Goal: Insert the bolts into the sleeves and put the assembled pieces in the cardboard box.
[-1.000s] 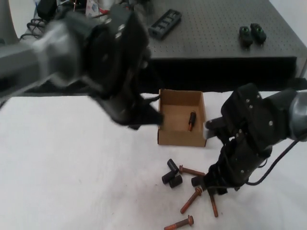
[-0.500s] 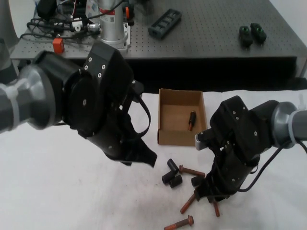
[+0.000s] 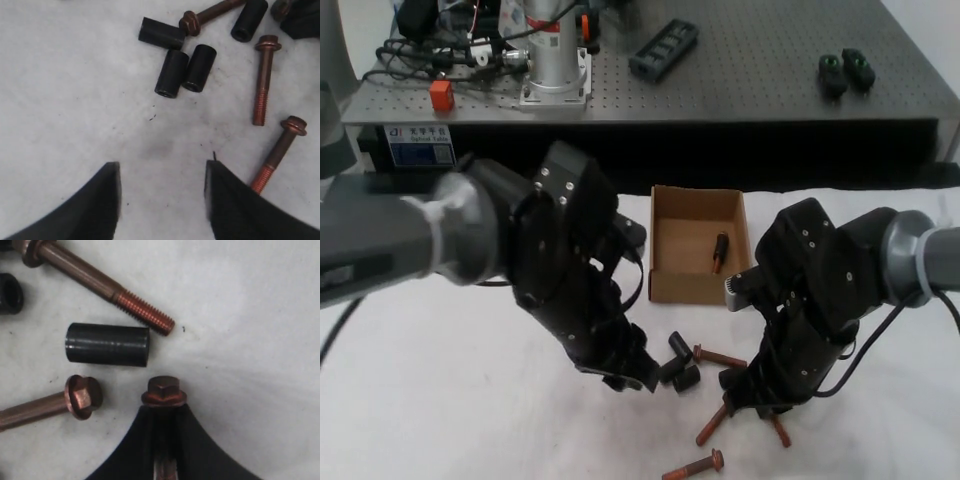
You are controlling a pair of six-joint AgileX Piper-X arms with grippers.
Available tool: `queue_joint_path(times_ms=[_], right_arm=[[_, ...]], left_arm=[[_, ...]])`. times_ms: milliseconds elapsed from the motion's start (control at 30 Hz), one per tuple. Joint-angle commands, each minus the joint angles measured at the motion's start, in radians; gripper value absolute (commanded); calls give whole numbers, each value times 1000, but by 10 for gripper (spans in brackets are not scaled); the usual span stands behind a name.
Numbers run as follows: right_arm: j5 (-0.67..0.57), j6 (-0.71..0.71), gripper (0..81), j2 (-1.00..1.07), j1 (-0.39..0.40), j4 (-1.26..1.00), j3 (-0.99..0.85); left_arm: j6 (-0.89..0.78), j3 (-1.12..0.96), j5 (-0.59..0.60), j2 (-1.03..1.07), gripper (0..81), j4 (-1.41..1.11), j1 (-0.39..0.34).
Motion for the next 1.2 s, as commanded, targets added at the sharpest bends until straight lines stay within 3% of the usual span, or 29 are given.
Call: queue_joint_path(times_ms=[0, 267, 467, 600, 967, 1167], right_arm=[[-11, -12, 11, 27, -3, -23, 2], [-43, -12, 11, -74, -40, 4, 2], [-60, -12, 11, -180, -92, 64, 2], [-62, -4, 11, -214, -128, 86, 4], [-83, -4, 11, -236, -156, 101, 4], [-83, 4, 11, -260, -156, 108, 4]], left_arm=[[48, -49, 9, 45, 383, -6, -14], [167, -206, -4, 178, 382, 44, -67], [314, -348, -33, 278, 312, 131, -113], [386, -427, -90, 344, 309, 165, -141], [428, -505, -91, 436, 300, 284, -156], [428, -505, -91, 449, 208, 306, -156]])
